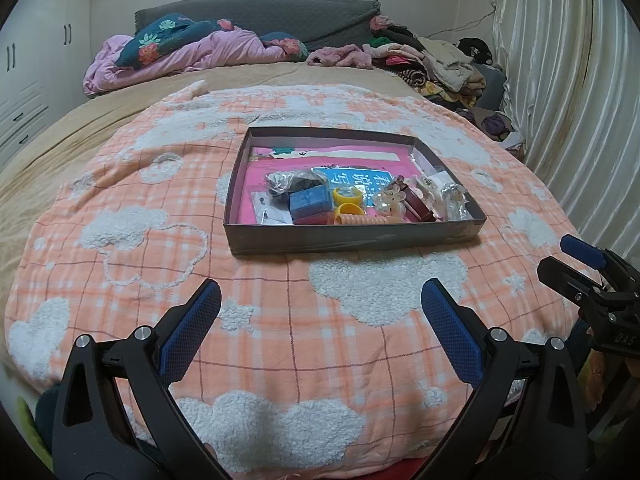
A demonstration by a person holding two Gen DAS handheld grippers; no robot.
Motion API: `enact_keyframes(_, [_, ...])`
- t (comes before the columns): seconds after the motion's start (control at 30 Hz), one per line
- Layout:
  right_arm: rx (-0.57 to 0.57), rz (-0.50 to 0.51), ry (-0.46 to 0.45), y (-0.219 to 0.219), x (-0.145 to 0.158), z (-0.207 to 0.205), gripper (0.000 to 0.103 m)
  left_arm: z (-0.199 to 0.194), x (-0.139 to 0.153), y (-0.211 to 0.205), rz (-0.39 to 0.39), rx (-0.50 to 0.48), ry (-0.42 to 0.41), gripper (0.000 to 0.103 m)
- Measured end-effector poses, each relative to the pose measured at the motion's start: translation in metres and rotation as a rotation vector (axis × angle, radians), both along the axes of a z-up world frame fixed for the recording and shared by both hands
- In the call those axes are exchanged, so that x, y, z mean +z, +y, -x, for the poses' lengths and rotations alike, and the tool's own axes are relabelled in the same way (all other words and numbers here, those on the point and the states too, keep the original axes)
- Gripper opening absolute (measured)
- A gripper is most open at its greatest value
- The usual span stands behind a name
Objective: Organize jewelry
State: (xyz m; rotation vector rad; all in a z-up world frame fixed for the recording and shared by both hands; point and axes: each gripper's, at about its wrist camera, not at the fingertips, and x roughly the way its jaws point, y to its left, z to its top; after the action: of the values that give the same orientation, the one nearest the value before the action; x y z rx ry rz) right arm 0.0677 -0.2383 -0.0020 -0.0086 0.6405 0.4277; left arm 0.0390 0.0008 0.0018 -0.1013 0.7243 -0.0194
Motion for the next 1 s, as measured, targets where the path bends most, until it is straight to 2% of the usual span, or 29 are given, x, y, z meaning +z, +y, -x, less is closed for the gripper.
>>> enact_keyframes(0.4, [-0.002, 0.007, 0.0, 0.0, -0.001, 0.0, 0.099, 0.001, 0.0, -0.001, -0.012, 0.0, -0.001, 0.094])
enact_keyframes(0.63, [-0.05, 0.027, 0.018, -0.006, -0.008, -0.01, 0.099, -0.001, -0.005, 0.01, 0.019, 0.006, 0.006, 0.094])
enact_keyframes(0.87, [-0.165, 0.029, 0.058, -0.031, -0.018, -0.04, 0.099, -0.016, -0.009, 0.042, 0.057, 0.105, 0.04, 0.094])
enact_keyframes(1.0, [-0.291, 0.05, 0.068, -0.066, -0.025, -0.084, 0.099, -0.041, -0.012, 0.079, 0.023, 0.213, 0.047, 0.094])
